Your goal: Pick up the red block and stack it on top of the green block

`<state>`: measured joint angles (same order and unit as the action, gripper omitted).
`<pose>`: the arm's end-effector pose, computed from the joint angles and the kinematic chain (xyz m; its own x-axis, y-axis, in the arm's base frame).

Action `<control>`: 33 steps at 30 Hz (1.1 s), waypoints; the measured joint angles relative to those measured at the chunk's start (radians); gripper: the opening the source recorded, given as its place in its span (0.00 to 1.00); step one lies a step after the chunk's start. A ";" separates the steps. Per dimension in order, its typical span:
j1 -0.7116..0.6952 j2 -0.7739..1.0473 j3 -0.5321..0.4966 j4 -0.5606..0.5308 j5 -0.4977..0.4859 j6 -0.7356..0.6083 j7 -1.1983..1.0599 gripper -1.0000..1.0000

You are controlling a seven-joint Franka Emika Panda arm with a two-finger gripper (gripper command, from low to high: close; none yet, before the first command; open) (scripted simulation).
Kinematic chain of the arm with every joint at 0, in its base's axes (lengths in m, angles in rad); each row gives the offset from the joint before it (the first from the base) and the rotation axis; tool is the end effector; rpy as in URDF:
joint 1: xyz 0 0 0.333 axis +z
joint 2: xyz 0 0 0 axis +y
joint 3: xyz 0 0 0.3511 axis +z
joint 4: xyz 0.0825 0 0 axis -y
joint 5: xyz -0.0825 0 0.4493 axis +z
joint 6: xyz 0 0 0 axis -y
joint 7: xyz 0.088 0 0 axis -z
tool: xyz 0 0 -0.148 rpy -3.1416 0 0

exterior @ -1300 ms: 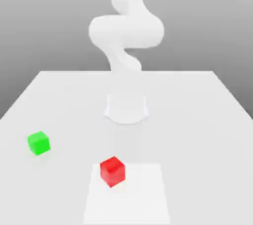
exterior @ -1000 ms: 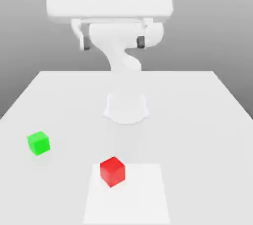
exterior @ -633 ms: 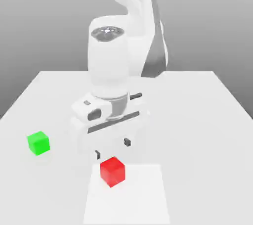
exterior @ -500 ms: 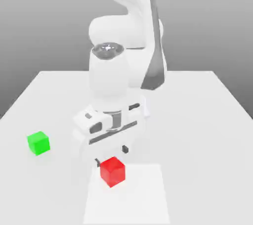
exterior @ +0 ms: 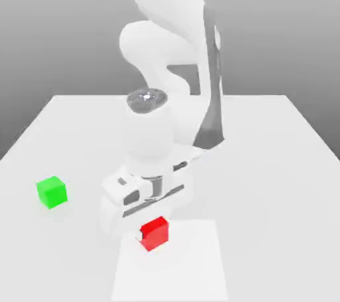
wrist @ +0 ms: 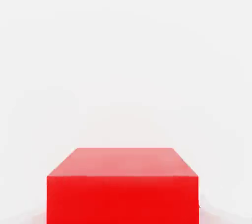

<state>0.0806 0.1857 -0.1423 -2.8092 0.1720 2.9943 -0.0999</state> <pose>0.3789 -0.0402 0.0833 0.9916 -0.1291 0.0034 -0.1291 -0.9916 0.0008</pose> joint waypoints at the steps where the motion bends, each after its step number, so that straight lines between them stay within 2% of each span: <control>1: 0.010 -0.022 -0.016 -0.002 -0.023 -0.018 0.016 0.00; 6: 0.025 -0.136 -0.061 -0.019 -0.137 -0.111 0.098 0.00; 10: 0.008 -0.219 -0.070 -0.035 -0.192 -0.181 0.138 0.00; 23: -0.469 -0.393 -0.388 -0.042 -0.398 -0.332 0.148 0.00; 26: -0.486 -0.369 -0.423 -0.043 -0.377 -0.310 0.124 0.00; 33: -0.435 -0.272 -0.448 -0.043 -0.243 -0.227 0.031 0.00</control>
<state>-0.3549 -0.0861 -0.5901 -2.8524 -0.0710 2.7670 -0.0686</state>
